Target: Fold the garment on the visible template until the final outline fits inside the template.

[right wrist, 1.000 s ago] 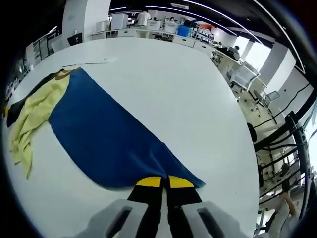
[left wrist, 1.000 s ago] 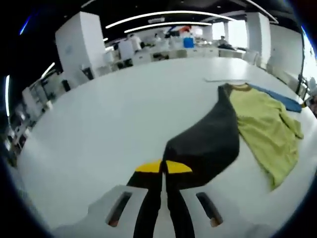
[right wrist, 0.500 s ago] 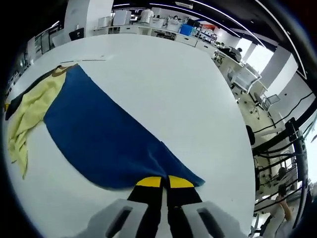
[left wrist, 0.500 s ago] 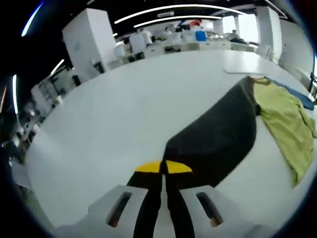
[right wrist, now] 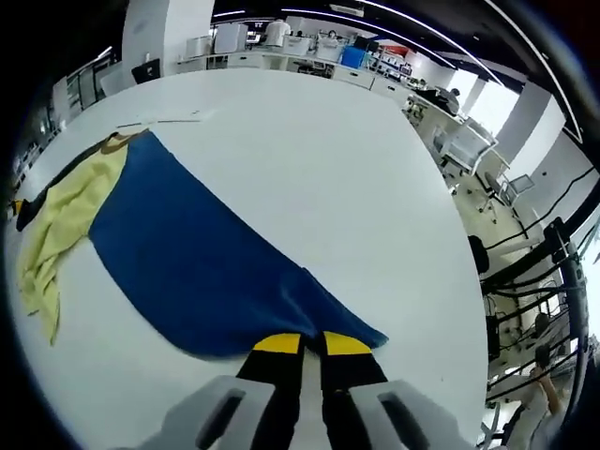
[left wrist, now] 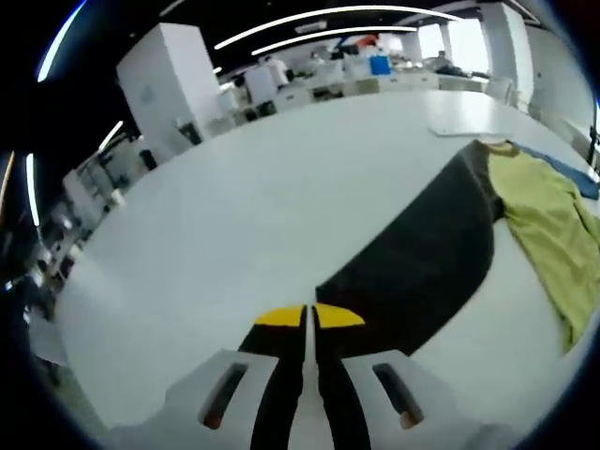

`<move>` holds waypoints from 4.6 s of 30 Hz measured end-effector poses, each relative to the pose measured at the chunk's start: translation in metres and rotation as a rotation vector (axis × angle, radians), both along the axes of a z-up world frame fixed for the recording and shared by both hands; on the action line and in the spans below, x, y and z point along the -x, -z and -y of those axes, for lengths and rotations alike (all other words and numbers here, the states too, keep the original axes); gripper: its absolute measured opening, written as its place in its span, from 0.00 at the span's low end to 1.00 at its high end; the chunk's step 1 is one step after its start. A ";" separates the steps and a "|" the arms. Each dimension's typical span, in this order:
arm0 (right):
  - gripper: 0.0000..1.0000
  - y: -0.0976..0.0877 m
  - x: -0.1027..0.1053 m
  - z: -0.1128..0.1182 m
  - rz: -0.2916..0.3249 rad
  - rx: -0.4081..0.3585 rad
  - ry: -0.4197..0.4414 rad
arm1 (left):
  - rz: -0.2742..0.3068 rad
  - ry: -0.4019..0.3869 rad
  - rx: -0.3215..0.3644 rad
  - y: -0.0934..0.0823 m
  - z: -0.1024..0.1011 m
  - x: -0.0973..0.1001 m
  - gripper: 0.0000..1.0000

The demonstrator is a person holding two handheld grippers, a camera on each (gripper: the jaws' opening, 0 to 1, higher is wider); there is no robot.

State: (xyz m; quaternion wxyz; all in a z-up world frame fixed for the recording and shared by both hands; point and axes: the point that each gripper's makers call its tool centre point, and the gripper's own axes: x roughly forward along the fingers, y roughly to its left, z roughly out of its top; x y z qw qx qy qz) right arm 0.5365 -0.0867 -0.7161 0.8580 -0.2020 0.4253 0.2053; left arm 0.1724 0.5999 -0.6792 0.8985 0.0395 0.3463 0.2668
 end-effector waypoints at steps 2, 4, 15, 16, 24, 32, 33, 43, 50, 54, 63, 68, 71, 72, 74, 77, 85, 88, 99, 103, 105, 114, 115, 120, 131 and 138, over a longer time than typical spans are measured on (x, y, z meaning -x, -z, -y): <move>0.15 -0.006 0.002 -0.005 0.003 -0.050 0.030 | -0.001 0.001 -0.014 -0.004 0.002 0.001 0.15; 0.26 -0.011 0.003 -0.009 0.012 -0.073 0.028 | 0.015 0.021 -0.011 -0.008 0.006 -0.001 0.20; 0.62 -0.031 0.033 -0.042 0.010 -0.145 -0.070 | 0.072 0.107 0.017 -0.035 0.048 -0.001 0.42; 0.63 -0.032 0.036 -0.045 0.009 -0.150 -0.074 | 0.075 0.111 0.018 -0.036 0.051 -0.001 0.43; 0.71 -0.048 0.066 -0.077 0.004 -0.223 -0.157 | 0.096 0.241 0.038 -0.049 0.095 -0.002 0.51; 0.75 -0.056 0.099 -0.099 -0.010 -0.242 -0.258 | 0.105 0.326 0.076 -0.049 0.129 -0.001 0.57; 0.76 -0.057 0.104 -0.103 -0.015 -0.254 -0.272 | 0.108 0.345 0.082 -0.048 0.135 -0.002 0.58; 0.75 -0.060 0.146 -0.133 -0.047 -0.281 -0.394 | 0.089 0.495 0.158 -0.033 0.186 -0.007 0.55; 0.73 -0.052 0.170 -0.149 -0.070 -0.271 -0.462 | 0.078 0.549 0.208 -0.020 0.210 -0.008 0.53; 0.70 -0.048 0.184 -0.158 -0.084 -0.276 -0.495 | 0.085 0.569 0.234 -0.014 0.222 -0.010 0.51; 0.64 -0.027 0.211 -0.177 -0.117 -0.258 -0.586 | 0.077 0.623 0.263 0.001 0.249 -0.014 0.46; 0.57 -0.018 0.218 -0.183 -0.110 -0.198 -0.661 | 0.042 0.634 0.266 0.015 0.260 -0.013 0.45; 0.45 -0.016 0.225 -0.191 -0.124 -0.220 -0.690 | 0.035 0.639 0.264 0.021 0.266 -0.015 0.43; 0.41 -0.015 0.228 -0.194 -0.126 -0.211 -0.711 | 0.032 0.639 0.264 0.022 0.268 -0.015 0.43; 0.36 -0.012 0.229 -0.198 -0.108 -0.194 -0.736 | 0.020 0.647 0.268 0.027 0.272 -0.016 0.41; 0.33 -0.009 0.229 -0.204 -0.107 -0.199 -0.743 | 0.005 0.670 0.264 0.030 0.277 -0.015 0.39; 0.24 0.004 0.230 -0.209 -0.121 -0.189 -0.758 | 0.005 0.677 0.272 0.036 0.282 -0.016 0.32; 0.21 0.008 0.228 -0.208 -0.116 -0.174 -0.762 | 0.009 0.674 0.262 0.037 0.280 -0.017 0.27; 0.10 0.014 0.225 -0.207 -0.099 -0.140 -0.768 | -0.002 0.690 0.285 0.040 0.284 -0.021 0.07; 0.06 0.014 0.224 -0.207 -0.088 -0.129 -0.773 | -0.017 0.707 0.272 0.040 0.287 -0.021 0.03; 0.05 0.014 0.223 -0.206 -0.087 -0.129 -0.770 | -0.024 0.717 0.261 0.040 0.288 -0.020 0.02; 0.01 0.005 0.223 -0.203 -0.093 -0.156 -0.737 | -0.008 0.727 0.263 0.022 0.290 -0.018 0.01; 0.00 0.003 0.223 -0.203 -0.093 -0.160 -0.735 | -0.003 0.731 0.261 0.019 0.291 -0.019 0.01; 0.00 -0.013 0.223 -0.201 -0.080 -0.183 -0.732 | 0.048 0.749 0.253 -0.004 0.291 -0.027 0.01; 0.00 -0.029 0.221 -0.201 -0.058 -0.202 -0.728 | 0.121 0.842 0.216 -0.039 0.309 -0.072 0.00; 0.00 -0.026 0.222 -0.198 -0.059 -0.190 -0.730 | 0.148 0.881 0.195 -0.047 0.323 -0.105 0.00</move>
